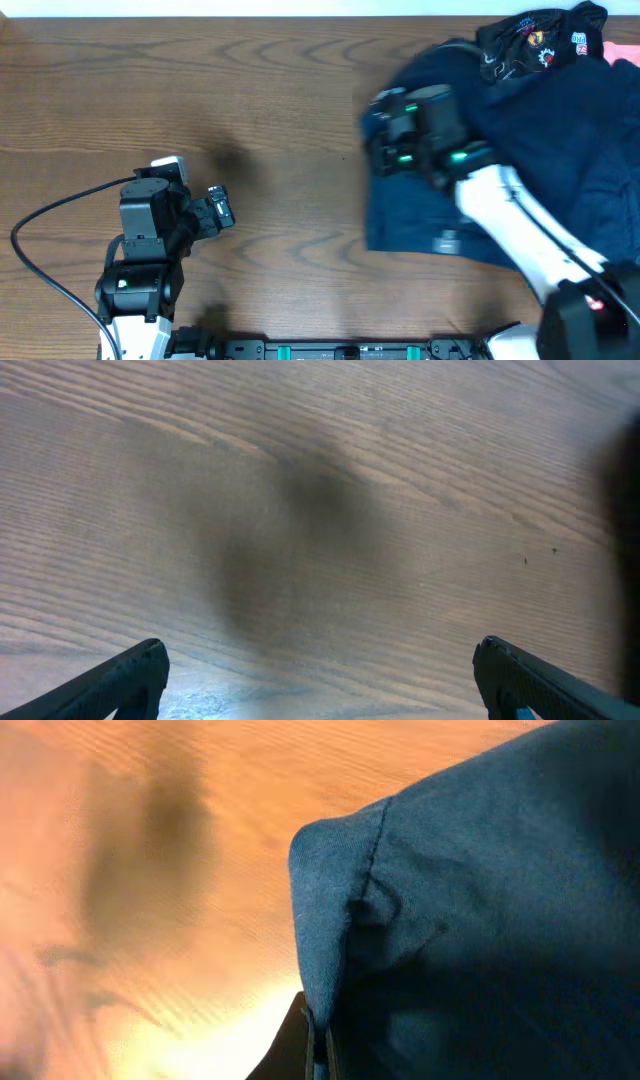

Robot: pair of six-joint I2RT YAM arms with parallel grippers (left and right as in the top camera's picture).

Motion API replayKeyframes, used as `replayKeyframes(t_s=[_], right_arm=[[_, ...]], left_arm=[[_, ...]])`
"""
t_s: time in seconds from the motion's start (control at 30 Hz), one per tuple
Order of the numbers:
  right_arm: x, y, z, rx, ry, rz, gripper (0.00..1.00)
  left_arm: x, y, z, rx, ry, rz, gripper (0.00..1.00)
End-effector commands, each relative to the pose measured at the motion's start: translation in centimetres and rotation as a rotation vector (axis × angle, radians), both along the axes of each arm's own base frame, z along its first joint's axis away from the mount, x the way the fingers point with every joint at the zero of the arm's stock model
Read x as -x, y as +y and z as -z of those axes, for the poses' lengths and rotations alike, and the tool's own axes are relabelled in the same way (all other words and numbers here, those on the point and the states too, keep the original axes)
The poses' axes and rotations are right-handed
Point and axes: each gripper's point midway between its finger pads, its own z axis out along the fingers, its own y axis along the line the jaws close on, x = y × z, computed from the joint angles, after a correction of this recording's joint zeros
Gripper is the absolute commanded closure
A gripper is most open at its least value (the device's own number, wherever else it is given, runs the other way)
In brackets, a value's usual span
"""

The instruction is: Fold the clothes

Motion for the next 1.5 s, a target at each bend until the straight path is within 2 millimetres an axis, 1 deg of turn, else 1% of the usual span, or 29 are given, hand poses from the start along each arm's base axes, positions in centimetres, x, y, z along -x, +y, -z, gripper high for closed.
replayKeyframes(t_s=[0.0, 0.03, 0.07, 0.1, 0.13, 0.17, 0.2, 0.3, 0.37, 0.43, 0.5, 0.67, 0.7, 0.8, 0.9, 1.03, 1.1, 1.13, 1.17, 1.23, 1.27, 1.3, 1.33, 1.4, 1.43, 1.47], right_arm=[[0.8, 4.2, 0.9, -0.028, 0.006, -0.02, 0.92], [0.7, 4.8, 1.1, -0.015, -0.016, -0.018, 0.79], [0.4, 5.0, 1.4, 0.011, -0.041, -0.002, 0.69], [0.1, 4.7, 1.5, 0.043, -0.062, 0.025, 0.65], [-0.5, 3.8, 1.7, 0.087, -0.083, 0.07, 0.51], [-0.9, 2.9, 1.6, 0.121, -0.101, 0.11, 0.2], [-1.5, 1.5, 1.5, 0.157, -0.113, 0.166, 0.01], [-2.5, -3.0, 0.1, 0.233, -0.132, 0.293, 0.01], [-2.5, -6.2, -0.7, 0.268, -0.119, 0.364, 0.01], [-2.2, -9.4, -1.3, 0.292, -0.089, 0.431, 0.01], [-1.5, -12.8, -1.8, 0.317, -0.048, 0.497, 0.01], [0.7, -19.2, -2.0, 0.368, 0.055, 0.63, 0.01], [1.0, -19.9, -2.0, 0.373, 0.069, 0.646, 0.01], [2.1, -22.5, -1.8, 0.395, 0.116, 0.706, 0.01], [2.8, -24.3, -1.4, 0.409, 0.158, 0.751, 0.01], [3.8, -25.8, -1.0, 0.424, 0.205, 0.789, 0.01], [4.1, -26.3, -0.8, 0.428, 0.221, 0.802, 0.01], [4.2, -26.5, -0.8, 0.43, 0.226, 0.805, 0.01], [4.3, -26.6, -0.8, 0.431, 0.23, 0.809, 0.01], [4.5, -26.8, -0.7, 0.433, 0.237, 0.814, 0.01], [4.5, -26.9, -0.7, 0.433, 0.24, 0.817, 0.01], [4.6, -27.0, -0.7, 0.434, 0.242, 0.818, 0.01], [4.6, -27.0, -0.6, 0.436, 0.245, 0.817, 0.01], [4.7, -27.0, -0.6, 0.437, 0.247, 0.817, 0.01], [4.8, -27.0, -0.6, 0.438, 0.249, 0.816, 0.01], [4.8, -27.0, -0.5, 0.443, 0.251, 0.81, 0.01]], left_arm=[[-0.3, -0.1, -1.1, 0.01, -0.024, -0.004, 0.02], [-0.3, -0.1, -1.1, 0.01, -0.024, -0.004, 0.02], [-0.3, -0.1, -1.1, 0.01, -0.024, -0.004, 0.02], [-0.3, -0.2, -1.1, 0.013, -0.024, -0.002, 0.02], [-0.3, -0.5, -1.1, 0.027, -0.024, 0.013, 0.02], [-0.2, -1.0, -1.1, 0.047, -0.024, 0.034, 0.02], [-0.1, -1.8, -1.2, 0.08, -0.021, 0.067, 0.02], [0.2, -4.1, -1.0, 0.186, -0.001, 0.151, 0.02], [0.5, -5.1, -0.3, 0.267, 0.04, 0.16, 0.02], [0.8, -6.0, 1.1, 0.34, 0.108, 0.148, 0.02], [1.3, -7.2, 2.9, 0.405, 0.201, 0.14, 0.02], [2.5, -11.1, 6.8, 0.487, 0.429, 0.184, 0.02], [2.5, -11.7, 7.4, 0.492, 0.455, 0.195, 0.02], [2.7, -14.8, 9.4, 0.512, 0.538, 0.25, 0.02], [2.8, -17.5, 11.2, 0.523, 0.592, 0.273, 0.02], [3.2, -20.6, 13.3, 0.527, 0.63, 0.32, 0.01], [3.4, -21.8, 14.3, 0.537, 0.654, 0.316, 0.04], [3.5, -22.2, 14.6, 0.539, 0.661, 0.317, 0.08], [3.6, -22.6, 15.0, 0.535, 0.665, 0.328, 0.18], [3.9, -22.9, 15.4, 0.527, 0.675, 0.338, 0.43], [4.0, -22.9, 15.6, 0.523, 0.681, 0.336, 0.57], [4.0, -22.8, 15.7, 0.516, 0.68, 0.343, 0.8], [3.9, -22.5, 15.6, 0.507, 0.671, 0.357, 0.94], [3.4, -21.5, 15.3, 0.492, 0.656, 0.362, 0.94], [3.0, -20.6, 15.0, 0.483, 0.649, 0.356, 0.94], [2.3, -19.3, 14.5, 0.469, 0.642, 0.337, 0.94]])
